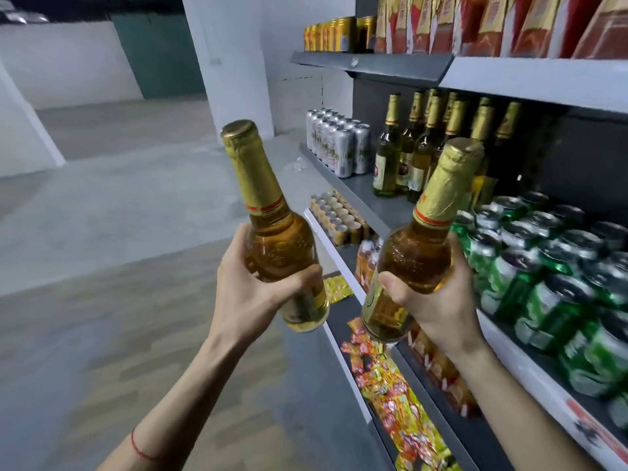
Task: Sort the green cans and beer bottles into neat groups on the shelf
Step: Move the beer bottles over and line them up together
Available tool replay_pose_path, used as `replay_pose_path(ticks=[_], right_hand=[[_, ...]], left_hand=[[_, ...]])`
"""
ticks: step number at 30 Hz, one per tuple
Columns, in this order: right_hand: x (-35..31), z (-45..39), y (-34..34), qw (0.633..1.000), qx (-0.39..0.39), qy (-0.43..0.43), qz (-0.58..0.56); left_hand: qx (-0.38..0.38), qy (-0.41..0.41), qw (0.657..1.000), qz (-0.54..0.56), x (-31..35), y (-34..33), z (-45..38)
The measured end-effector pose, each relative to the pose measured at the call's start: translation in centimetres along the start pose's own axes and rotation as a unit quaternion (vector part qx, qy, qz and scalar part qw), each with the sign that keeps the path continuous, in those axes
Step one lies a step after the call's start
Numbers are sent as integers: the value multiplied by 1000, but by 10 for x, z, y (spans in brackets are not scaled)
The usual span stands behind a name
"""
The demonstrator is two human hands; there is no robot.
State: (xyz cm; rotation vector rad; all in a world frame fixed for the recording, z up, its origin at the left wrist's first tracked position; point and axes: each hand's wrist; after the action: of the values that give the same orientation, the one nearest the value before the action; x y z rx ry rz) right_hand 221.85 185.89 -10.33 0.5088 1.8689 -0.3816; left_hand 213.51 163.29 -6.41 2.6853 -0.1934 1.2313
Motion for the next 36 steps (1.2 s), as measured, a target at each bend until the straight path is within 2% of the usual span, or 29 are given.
replay_pose_path(ticks=[9,17,27,36], right_hand=[[40,-113,-12,998,40,16,36],[81,-199,-34,982,165,25,93],[122,-293,-63,919,354,24,174],[150,-343,-49,878,433,-11,205]], left_hand=[[10,15,1000,2,-67,-19,-92],[-52,-11,997,51,-152,-27,-179],[-146,-21,977,154,-259,-35,-310],[-249,-31,948,193,-296,-74,-369]])
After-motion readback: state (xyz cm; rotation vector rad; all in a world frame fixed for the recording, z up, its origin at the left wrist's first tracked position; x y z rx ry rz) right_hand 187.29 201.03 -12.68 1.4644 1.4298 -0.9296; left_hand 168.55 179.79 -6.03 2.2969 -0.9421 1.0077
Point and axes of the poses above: each hand's wrist, its own z-axis away from the middle knuckle, its own y-axis out of the back of the hand, x = y × z, and after that the axes turned 12 degrees about -y, right-handed
